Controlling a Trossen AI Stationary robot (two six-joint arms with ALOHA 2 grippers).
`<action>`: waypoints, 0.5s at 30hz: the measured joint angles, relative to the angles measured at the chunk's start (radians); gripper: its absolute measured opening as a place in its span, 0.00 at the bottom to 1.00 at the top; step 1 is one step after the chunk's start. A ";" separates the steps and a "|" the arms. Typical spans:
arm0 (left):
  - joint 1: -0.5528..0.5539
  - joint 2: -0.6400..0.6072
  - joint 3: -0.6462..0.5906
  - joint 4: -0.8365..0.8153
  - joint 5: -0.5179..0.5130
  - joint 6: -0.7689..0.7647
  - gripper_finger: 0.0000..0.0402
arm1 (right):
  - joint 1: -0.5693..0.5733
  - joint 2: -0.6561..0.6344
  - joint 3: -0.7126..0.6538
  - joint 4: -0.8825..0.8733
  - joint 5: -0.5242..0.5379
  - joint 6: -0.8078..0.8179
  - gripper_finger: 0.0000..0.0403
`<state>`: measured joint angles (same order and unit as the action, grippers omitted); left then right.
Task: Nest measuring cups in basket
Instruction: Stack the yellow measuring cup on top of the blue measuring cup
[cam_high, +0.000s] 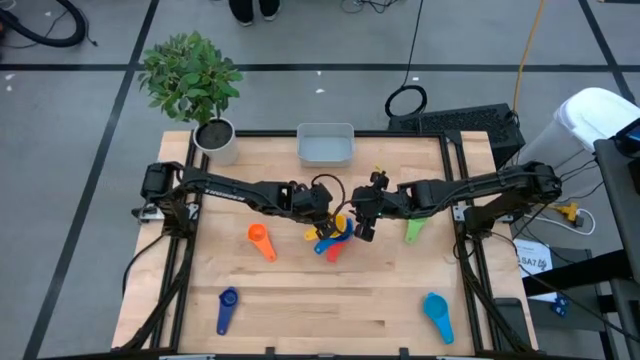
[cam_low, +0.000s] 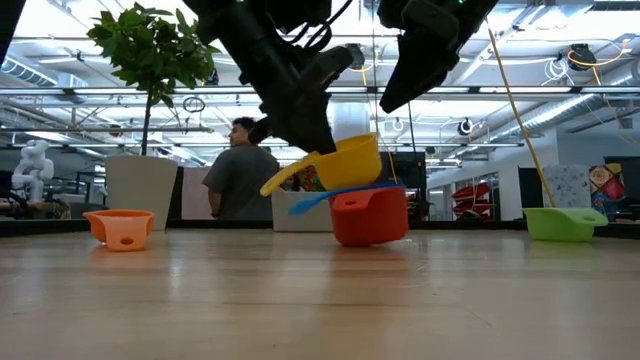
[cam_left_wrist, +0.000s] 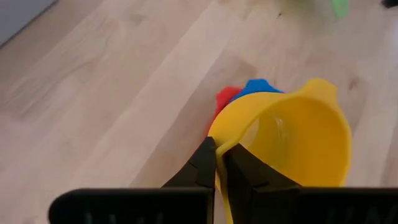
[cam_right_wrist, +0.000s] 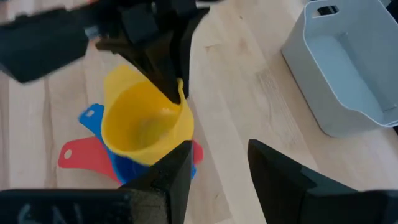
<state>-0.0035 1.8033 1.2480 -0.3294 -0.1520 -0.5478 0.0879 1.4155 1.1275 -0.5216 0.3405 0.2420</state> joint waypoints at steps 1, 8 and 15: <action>-0.002 0.004 0.005 0.015 0.000 0.000 0.04 | 0.000 0.000 0.000 0.001 0.000 0.000 0.37; -0.011 0.028 0.029 -0.016 0.004 0.020 0.07 | -0.001 0.000 0.000 0.010 0.000 -0.003 0.37; -0.010 0.035 0.038 -0.014 0.018 0.030 0.18 | -0.001 0.000 0.000 0.010 -0.001 -0.002 0.37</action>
<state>-0.0135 1.8381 1.2860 -0.3437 -0.1337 -0.5175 0.0872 1.4155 1.1271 -0.5120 0.3397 0.2396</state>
